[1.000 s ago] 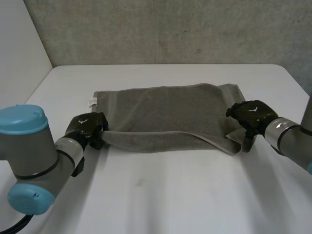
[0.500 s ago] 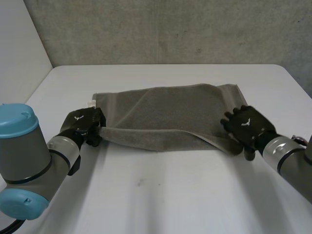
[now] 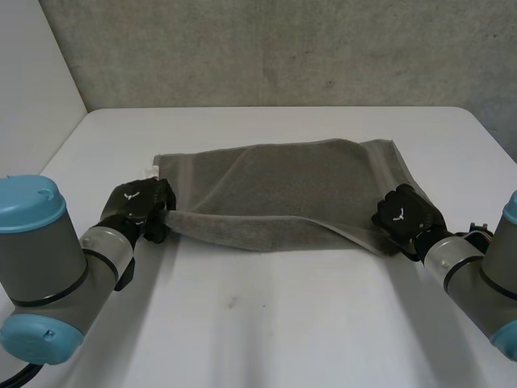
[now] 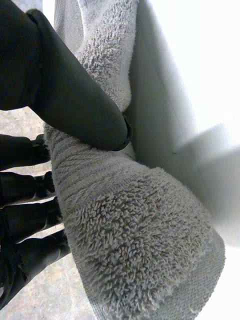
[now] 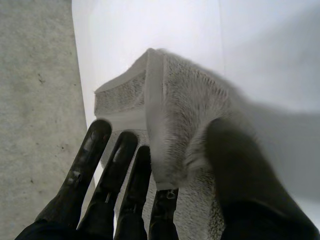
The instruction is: Fold the towel.
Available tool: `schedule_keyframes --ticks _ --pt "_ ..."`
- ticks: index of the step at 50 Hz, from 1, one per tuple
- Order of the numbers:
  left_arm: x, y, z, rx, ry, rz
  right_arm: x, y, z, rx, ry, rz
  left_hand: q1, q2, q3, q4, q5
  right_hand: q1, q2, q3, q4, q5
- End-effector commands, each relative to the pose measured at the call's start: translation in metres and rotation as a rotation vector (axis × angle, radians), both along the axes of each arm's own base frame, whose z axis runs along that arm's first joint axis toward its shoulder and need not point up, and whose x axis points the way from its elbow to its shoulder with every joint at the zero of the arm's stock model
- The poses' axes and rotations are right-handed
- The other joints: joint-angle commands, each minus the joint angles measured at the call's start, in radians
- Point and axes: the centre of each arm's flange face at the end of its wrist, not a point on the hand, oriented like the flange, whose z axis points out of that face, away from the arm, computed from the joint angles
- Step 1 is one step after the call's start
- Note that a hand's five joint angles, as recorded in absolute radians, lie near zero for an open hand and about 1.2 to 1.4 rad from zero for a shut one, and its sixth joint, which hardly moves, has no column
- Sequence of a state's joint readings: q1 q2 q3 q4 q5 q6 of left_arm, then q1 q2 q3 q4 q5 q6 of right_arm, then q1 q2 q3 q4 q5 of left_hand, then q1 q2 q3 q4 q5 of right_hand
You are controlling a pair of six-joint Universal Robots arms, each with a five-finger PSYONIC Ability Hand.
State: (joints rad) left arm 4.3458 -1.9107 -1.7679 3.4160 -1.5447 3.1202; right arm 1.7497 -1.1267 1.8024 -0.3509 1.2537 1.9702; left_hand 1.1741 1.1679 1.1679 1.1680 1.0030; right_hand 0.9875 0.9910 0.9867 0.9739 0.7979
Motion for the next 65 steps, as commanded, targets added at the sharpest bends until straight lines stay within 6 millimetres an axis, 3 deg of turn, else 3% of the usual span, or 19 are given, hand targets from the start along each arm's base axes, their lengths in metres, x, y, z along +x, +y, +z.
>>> schedule_keyframes --ticks 1,3,5,9,24,26,27,29,33,36,38,40,44,46,48,53,65 --pt "0.0 0.0 -0.001 0.003 -0.001 0.0 -0.002 -0.004 0.006 -0.022 -0.006 -0.025 0.161 0.167 0.167 0.167 0.158 0.216 0.213 0.217 0.23 0.231" --pt "0.0 -0.001 -0.001 0.003 -0.001 0.0 -0.002 -0.004 0.007 -0.023 -0.007 -0.027 0.161 0.167 0.167 0.167 0.157 0.137 0.133 0.138 0.15 0.152" --pt "0.0 -0.001 -0.001 0.003 -0.001 0.002 -0.003 -0.002 0.003 -0.009 -0.002 -0.031 0.161 0.167 0.167 0.167 0.158 -0.506 -0.509 -0.505 -0.492 -0.49" --pt "0.0 -0.001 -0.001 0.003 -0.001 0.002 -0.001 0.001 -0.002 0.008 0.003 -0.011 0.158 0.164 0.164 0.164 0.155 -0.527 -0.53 -0.526 -0.513 -0.512" --pt "0.0 -0.001 -0.001 0.003 -0.001 0.002 -0.006 -0.003 -0.003 -0.005 0.022 -0.021 0.158 0.164 0.164 0.164 0.155 -0.318 -0.322 -0.318 -0.305 -0.303" --pt "0.0 -0.001 -0.001 0.003 -0.001 0.002 -0.005 -0.003 -0.002 -0.011 0.029 -0.015 0.158 0.164 0.164 0.164 0.155 -0.012 -0.015 -0.011 0.002 0.003" --pt "0.001 -0.001 -0.002 0.004 -0.001 0.003 -0.005 -0.003 -0.002 -0.011 0.029 -0.015 0.158 0.164 0.164 0.164 0.155 -0.01 -0.014 -0.009 0.004 0.005" --pt "0.001 -0.001 -0.001 0.003 -0.001 0.003 -0.005 -0.003 -0.002 -0.012 0.027 -0.014 0.158 0.164 0.164 0.164 0.155 0.407 0.403 0.408 0.42 0.422" --pt "0.001 -0.001 -0.003 0.006 -0.004 0.003 -0.008 -0.008 0.005 -0.026 0.005 -0.028 0.155 0.161 0.161 0.161 0.152 0.409 0.405 0.41 0.422 0.424" --pt "0.001 -0.002 -0.003 0.007 -0.006 0.004 -0.025 -0.024 0.02 -0.035 -0.082 -0.114 0.111 0.118 0.118 0.117 0.108 0.409 0.405 0.41 0.422 0.424" --pt "0.001 -0.002 -0.004 0.009 -0.006 0.005 -0.025 -0.024 0.02 -0.036 -0.082 -0.114 0.091 0.097 0.097 0.097 0.087 0.409 0.405 0.41 0.422 0.424" --pt "0.002 -0.003 -0.004 0.01 -0.007 0.007 -0.044 -0.046 0.044 -0.016 -0.318 -0.241 0.09 0.097 0.097 0.097 0.087 0.409 0.405 0.41 0.422 0.424" --pt "0.001 -0.004 -0.009 0.019 -0.018 0.005 -0.064 -0.061 0.065 0.005 -0.52 -0.335 0.029 0.035 0.035 0.035 0.025 0.409 0.405 0.41 0.422 0.424" --pt "0.001 -0.004 -0.012 0.025 -0.028 0.003 -0.071 -0.065 0.065 0.031 -0.577 -0.369 -0.056 -0.05 -0.05 -0.05 -0.06 0.409 0.405 0.41 0.422 0.424" --pt "0.001 -0.005 -0.02 0.034 -0.06 -0.005 -0.075 -0.067 0.064 0.06 -0.602 -0.395 -0.334 -0.328 -0.328 -0.328 -0.337 0.409 0.405 0.41 0.422 0.424" --pt "0.0 -0.007 -0.028 0.028 -0.12 -0.024 -0.085 -0.069 0.055 0.16 -0.573 -0.461 -0.49 -0.484 -0.484 -0.484 -0.494 0.409 0.405 0.41 0.422 0.424" --pt "0.0 -0.009 -0.033 -0.006 -0.199 -0.047 -0.087 -0.068 0.052 0.181 -0.568 -0.47 -0.544 -0.537 -0.537 -0.538 -0.547 0.409 0.405 0.41 0.422 0.424"
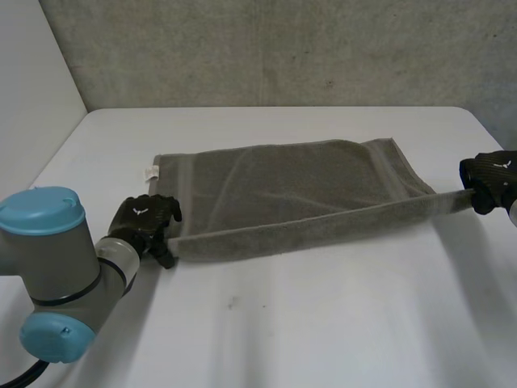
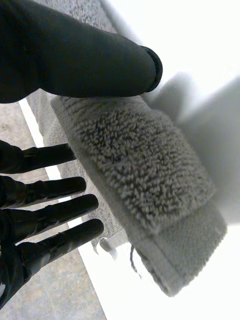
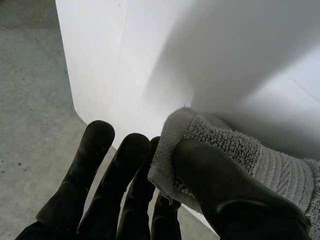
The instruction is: Fold the towel.
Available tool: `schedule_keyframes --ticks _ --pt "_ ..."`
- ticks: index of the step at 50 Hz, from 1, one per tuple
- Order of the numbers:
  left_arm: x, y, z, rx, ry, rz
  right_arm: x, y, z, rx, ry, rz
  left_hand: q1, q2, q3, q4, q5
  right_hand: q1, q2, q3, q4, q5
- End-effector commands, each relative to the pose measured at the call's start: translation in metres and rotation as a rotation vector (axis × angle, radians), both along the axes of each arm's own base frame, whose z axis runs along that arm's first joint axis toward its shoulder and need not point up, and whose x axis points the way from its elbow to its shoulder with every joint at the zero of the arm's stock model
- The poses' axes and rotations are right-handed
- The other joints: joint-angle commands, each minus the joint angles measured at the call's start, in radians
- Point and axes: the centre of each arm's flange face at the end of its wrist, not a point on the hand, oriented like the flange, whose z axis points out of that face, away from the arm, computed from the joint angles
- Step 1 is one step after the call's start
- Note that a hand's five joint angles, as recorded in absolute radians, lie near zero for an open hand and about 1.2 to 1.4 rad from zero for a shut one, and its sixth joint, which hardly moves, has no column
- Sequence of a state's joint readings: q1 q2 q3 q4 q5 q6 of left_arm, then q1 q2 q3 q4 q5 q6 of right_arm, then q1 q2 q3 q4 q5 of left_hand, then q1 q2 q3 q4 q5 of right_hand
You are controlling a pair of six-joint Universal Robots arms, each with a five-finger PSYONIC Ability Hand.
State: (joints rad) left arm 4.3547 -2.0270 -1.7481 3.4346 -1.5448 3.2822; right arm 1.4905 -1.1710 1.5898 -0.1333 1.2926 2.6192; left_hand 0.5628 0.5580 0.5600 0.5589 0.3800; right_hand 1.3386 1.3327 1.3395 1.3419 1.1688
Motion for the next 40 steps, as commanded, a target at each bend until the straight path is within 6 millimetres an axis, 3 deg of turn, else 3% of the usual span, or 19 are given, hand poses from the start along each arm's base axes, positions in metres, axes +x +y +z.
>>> schedule_keyframes --ticks 1,8,10,19,21,24,26,32,34,40 --pt "0.0 -0.001 0.0 -0.021 -0.031 -0.008 0.0 0.0 -0.001 -0.002 0.01 0.001 0.076 0.081 0.079 0.08 0.085 0.058 0.064 0.057 0.054 0.053" --pt "0.007 -0.005 0.007 -0.037 -0.041 0.012 0.0 0.001 0.001 -0.005 0.012 0.002 0.349 0.354 0.352 0.353 0.358 0.058 0.064 0.057 0.054 0.053" --pt "0.012 -0.005 0.019 -0.066 -0.046 0.019 0.0 0.001 0.003 -0.009 0.014 0.001 0.831 0.836 0.834 0.835 0.839 0.058 0.064 0.057 0.054 0.053" --pt "0.024 0.02 0.039 -0.071 -0.072 0.019 0.004 0.024 0.026 -0.002 0.08 0.038 0.833 0.838 0.836 0.837 0.842 0.058 0.064 0.057 0.054 0.053" --pt "0.03 0.039 0.044 -0.041 -0.099 0.008 0.004 0.03 0.031 0.004 0.104 0.046 0.833 0.838 0.836 0.837 0.842 0.058 0.064 0.057 0.054 0.053" --pt "0.033 0.049 0.048 -0.04 -0.11 0.003 0.003 0.043 0.036 0.032 0.158 0.065 0.833 0.838 0.836 0.837 0.842 0.058 0.064 0.057 0.054 0.053" --pt "0.038 0.069 0.053 -0.035 -0.123 -0.02 -0.006 0.06 0.039 0.073 0.219 0.064 0.833 0.838 0.836 0.837 0.842 0.058 0.064 0.057 0.054 0.053" --pt "0.046 0.105 0.066 -0.066 -0.135 -0.081 -0.023 0.084 0.044 0.108 0.31 0.068 0.833 0.838 0.836 0.837 0.842 0.058 0.064 0.057 0.054 0.053" --pt "0.049 0.111 0.069 -0.074 -0.145 -0.085 -0.031 0.091 0.051 0.095 0.307 0.093 0.833 0.838 0.836 0.837 0.842 0.058 0.064 0.057 0.054 0.053" --pt "0.049 0.112 0.077 -0.115 -0.156 -0.111 -0.036 0.09 0.056 0.065 0.266 0.13 0.833 0.838 0.836 0.837 0.842 0.058 0.064 0.057 0.054 0.053"
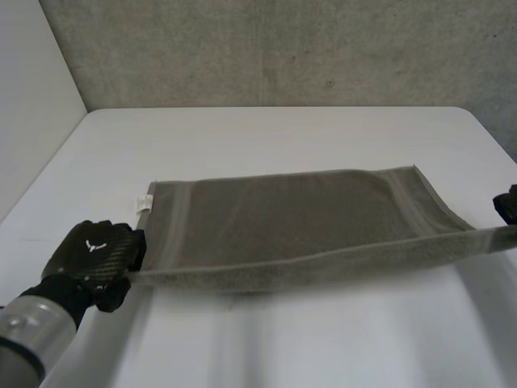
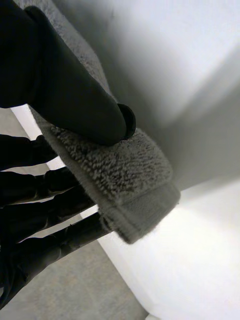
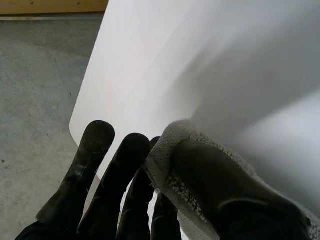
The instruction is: Fold the towel.
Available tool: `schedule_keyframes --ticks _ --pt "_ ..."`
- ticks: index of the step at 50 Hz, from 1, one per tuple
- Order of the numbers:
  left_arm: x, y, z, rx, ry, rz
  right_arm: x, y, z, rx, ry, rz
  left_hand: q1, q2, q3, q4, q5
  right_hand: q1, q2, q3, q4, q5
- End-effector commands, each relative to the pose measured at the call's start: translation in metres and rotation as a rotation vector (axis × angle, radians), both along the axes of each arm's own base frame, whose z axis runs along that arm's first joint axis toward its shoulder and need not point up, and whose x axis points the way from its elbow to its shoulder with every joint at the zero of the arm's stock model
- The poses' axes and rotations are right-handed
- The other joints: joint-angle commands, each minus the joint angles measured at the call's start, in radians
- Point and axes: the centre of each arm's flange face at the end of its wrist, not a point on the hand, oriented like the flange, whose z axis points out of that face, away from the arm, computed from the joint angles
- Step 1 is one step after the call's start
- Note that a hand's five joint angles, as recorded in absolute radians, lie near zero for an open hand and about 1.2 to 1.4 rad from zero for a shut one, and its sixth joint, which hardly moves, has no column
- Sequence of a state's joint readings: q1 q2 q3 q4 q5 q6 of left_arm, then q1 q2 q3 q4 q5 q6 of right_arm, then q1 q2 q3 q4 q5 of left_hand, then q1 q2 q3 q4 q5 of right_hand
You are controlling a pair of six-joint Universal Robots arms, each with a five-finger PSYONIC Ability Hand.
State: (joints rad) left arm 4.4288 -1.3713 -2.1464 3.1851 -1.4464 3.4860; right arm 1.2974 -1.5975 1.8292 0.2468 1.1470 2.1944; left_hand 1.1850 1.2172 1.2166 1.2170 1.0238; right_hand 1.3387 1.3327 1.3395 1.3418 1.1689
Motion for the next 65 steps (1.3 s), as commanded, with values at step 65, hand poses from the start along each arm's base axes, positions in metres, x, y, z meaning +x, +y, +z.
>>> schedule_keyframes --ticks 65 --pt "-0.038 -0.129 -0.017 0.024 0.148 0.032 0.079 -0.084 -0.05 0.023 -0.159 -0.008 -1.01 -1.043 -1.042 -1.042 -1.024 -1.164 -1.158 -1.165 -1.167 -1.169"
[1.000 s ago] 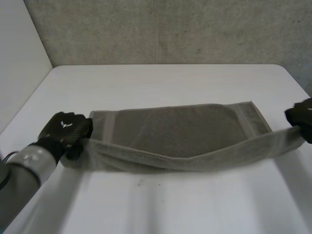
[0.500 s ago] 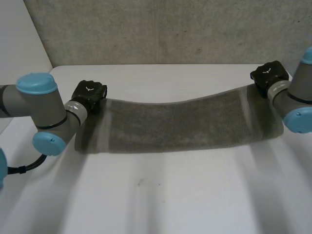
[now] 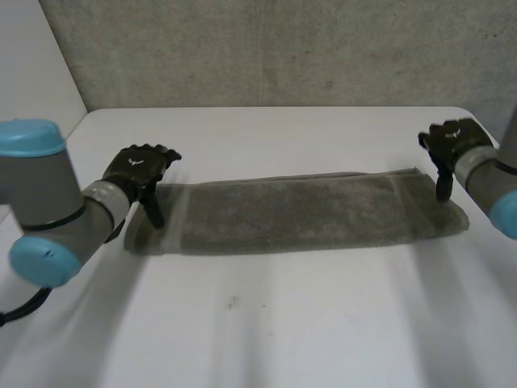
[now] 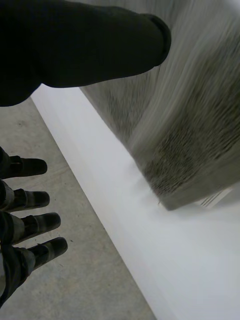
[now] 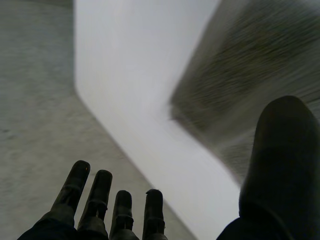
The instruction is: Fold the towel.
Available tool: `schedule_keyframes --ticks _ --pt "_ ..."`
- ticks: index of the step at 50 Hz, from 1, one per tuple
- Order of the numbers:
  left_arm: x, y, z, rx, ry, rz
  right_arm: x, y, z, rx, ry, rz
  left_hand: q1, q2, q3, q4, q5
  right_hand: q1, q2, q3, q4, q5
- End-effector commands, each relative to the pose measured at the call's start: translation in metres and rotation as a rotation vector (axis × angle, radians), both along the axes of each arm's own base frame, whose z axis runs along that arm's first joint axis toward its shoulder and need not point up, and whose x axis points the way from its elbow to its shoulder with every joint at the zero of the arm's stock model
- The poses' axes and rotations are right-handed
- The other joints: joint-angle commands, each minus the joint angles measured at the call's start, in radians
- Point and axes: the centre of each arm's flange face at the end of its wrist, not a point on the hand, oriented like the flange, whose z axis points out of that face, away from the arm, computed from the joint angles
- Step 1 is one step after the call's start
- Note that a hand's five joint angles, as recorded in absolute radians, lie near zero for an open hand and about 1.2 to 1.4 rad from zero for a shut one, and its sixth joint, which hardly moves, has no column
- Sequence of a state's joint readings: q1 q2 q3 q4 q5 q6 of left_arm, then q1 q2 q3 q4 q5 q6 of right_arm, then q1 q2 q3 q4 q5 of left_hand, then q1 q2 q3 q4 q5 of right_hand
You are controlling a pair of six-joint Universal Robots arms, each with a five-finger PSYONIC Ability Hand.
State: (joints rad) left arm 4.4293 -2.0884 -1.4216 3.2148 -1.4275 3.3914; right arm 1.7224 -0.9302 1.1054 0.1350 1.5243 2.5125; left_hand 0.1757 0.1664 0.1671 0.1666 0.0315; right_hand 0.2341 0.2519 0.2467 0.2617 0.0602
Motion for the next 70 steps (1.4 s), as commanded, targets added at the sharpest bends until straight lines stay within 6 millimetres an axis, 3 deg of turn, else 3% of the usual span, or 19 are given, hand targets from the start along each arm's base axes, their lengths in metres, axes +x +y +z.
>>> schedule_keyframes --ticks 1,15,24,25,41,45,47,49,50,52,53,55,56,57,58,59,60,62,70 --pt "0.014 0.042 0.006 0.016 0.061 0.022 -0.023 0.037 -0.024 0.127 -0.027 0.037 -0.001 0.008 0.007 0.008 -0.031 -0.06 -0.077 -0.072 -0.087 -0.06" --pt "0.012 0.053 -0.003 -0.048 0.109 0.013 -0.044 0.026 -0.068 0.053 -0.049 0.039 -0.001 0.008 0.007 0.008 -0.031 0.062 0.044 0.05 0.035 0.062" --pt "0.012 0.053 -0.007 -0.038 0.106 0.013 -0.054 0.012 -0.086 0.055 0.016 0.034 -0.001 0.008 0.007 0.008 -0.031 0.923 0.906 0.911 0.896 0.923" --pt "0.012 0.053 -0.007 -0.038 0.106 0.013 -0.06 0.006 -0.086 0.048 0.024 0.009 -0.001 0.008 0.007 0.008 -0.031 1.16 1.142 1.147 1.132 1.159" --pt "0.013 0.056 -0.007 -0.034 0.105 0.013 -0.152 -0.01 -0.049 0.06 0.276 -0.194 -0.001 0.008 0.007 0.008 -0.031 1.162 1.144 1.15 1.135 1.162" --pt "0.014 0.055 -0.007 -0.037 0.106 0.016 -0.15 -0.017 -0.033 0.007 0.311 -0.181 -0.001 0.008 0.007 0.008 -0.031 1.162 1.144 1.15 1.135 1.162" --pt "0.013 0.056 -0.006 -0.038 0.107 0.013 -0.139 -0.019 -0.022 -0.03 0.306 -0.162 -0.001 0.008 0.007 0.008 -0.031 1.162 1.144 1.15 1.135 1.162" --pt "0.013 0.056 -0.005 -0.04 0.107 0.014 -0.079 -0.01 0.01 -0.137 0.249 -0.042 -0.001 0.008 0.007 0.008 -0.031 1.162 1.144 1.15 1.135 1.162" --pt "0.014 0.056 -0.005 -0.041 0.107 0.016 -0.079 -0.01 0.01 -0.137 0.249 -0.041 -0.001 0.008 0.007 0.008 -0.031 1.162 1.144 1.15 1.135 1.162" --pt "0.014 0.056 -0.004 -0.041 0.107 0.016 -0.006 0.013 0.028 -0.207 0.168 0.121 -0.001 0.008 0.007 0.008 -0.031 1.162 1.144 1.15 1.135 1.162" --pt "0.014 0.056 -0.004 -0.041 0.107 0.016 -0.006 0.013 0.028 -0.207 0.168 0.122 -0.001 0.008 0.007 0.008 -0.031 1.162 1.144 1.15 1.135 1.162" --pt "0.014 0.057 0.003 -0.058 0.122 0.02 0.061 0.042 0.032 -0.245 0.105 0.282 -0.001 0.008 0.007 0.008 -0.031 1.162 1.144 1.15 1.135 1.162" --pt "0.014 0.057 0.003 -0.058 0.122 0.02 0.061 0.042 0.032 -0.245 0.105 0.283 -0.001 0.008 0.007 0.008 -0.031 1.162 1.144 1.15 1.135 1.162" --pt "0.015 0.057 0.007 -0.064 0.138 0.025 0.096 0.06 0.028 -0.26 0.094 0.372 -0.001 0.008 0.007 0.008 -0.031 1.162 1.144 1.15 1.135 1.162" --pt "0.016 0.056 0.01 -0.065 0.158 0.032 0.096 0.061 0.028 -0.26 0.094 0.373 -0.001 0.008 0.007 0.008 -0.031 1.162 1.144 1.15 1.135 1.162" --pt "0.016 0.056 0.01 -0.065 0.158 0.032 0.145 0.093 0.019 -0.279 0.079 0.498 -0.001 0.008 0.007 0.008 -0.031 1.162 1.144 1.15 1.135 1.162" --pt "0.017 0.056 0.012 -0.063 0.181 0.039 0.145 0.093 0.019 -0.279 0.079 0.499 -0.001 0.008 0.007 0.008 -0.031 1.162 1.144 1.15 1.135 1.162" --pt "0.018 0.055 0.016 -0.063 0.204 0.047 0.194 0.135 -0.002 -0.261 0.073 0.638 -0.001 0.008 0.007 0.008 -0.031 1.162 1.144 1.15 1.135 1.162" --pt "0.019 0.057 0.025 -0.07 0.247 0.054 0.237 0.19 -0.053 -0.188 0.112 0.77 -0.001 0.008 0.007 0.008 -0.031 1.162 1.144 1.15 1.135 1.162"
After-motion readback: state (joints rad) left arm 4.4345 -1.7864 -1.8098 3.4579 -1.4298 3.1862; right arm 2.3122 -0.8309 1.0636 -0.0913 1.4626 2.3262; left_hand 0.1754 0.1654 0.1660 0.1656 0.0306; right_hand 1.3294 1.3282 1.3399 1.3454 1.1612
